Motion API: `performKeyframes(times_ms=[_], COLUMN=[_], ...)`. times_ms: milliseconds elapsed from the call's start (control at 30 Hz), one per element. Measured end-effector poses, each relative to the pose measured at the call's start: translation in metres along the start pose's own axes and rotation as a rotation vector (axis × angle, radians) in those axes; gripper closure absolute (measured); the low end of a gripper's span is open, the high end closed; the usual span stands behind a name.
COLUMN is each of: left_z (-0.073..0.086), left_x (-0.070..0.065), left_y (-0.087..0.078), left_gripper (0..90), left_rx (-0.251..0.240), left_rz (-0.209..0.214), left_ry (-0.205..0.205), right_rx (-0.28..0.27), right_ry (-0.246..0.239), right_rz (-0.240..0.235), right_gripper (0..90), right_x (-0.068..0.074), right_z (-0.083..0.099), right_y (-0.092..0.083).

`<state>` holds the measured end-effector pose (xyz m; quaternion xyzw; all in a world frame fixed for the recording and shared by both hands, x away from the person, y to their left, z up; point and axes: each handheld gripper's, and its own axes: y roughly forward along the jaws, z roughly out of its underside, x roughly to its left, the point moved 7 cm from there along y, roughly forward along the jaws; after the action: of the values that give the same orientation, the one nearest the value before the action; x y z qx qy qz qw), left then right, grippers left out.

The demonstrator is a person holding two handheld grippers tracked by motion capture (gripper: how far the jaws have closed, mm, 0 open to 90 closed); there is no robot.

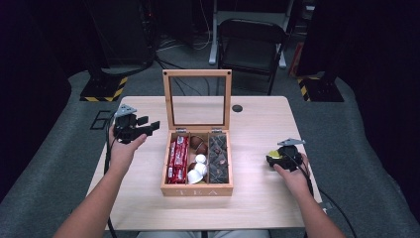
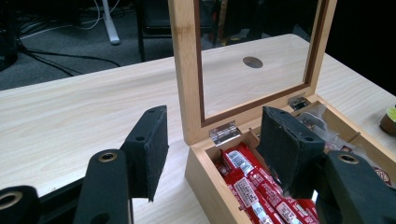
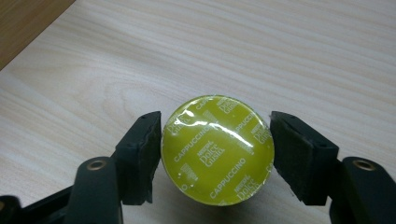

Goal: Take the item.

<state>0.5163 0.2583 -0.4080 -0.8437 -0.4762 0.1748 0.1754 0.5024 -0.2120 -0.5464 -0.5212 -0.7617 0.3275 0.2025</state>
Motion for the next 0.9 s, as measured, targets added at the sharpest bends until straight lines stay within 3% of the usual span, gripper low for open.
performKeyframes(times_ms=[633, 900], left_z=[-0.0004, -0.0004], left_x=[-0.0004, -0.0001], left_y=[0.0001, -0.0002], left_gripper=[42.2, 42.2], left_rx=[-0.001, -0.001], left_rz=[-0.001, 0.001], left_ry=[0.001, 0.001], right_rx=[-0.009, -0.01], right_ry=[0.017, -0.007], right_rz=[0.002, -0.007], right_gripper=[32.1, 31.6], right_x=[-0.0013, -0.0002], right_z=[-0.0014, -0.0078], right_y=[-0.0032, -0.0082])
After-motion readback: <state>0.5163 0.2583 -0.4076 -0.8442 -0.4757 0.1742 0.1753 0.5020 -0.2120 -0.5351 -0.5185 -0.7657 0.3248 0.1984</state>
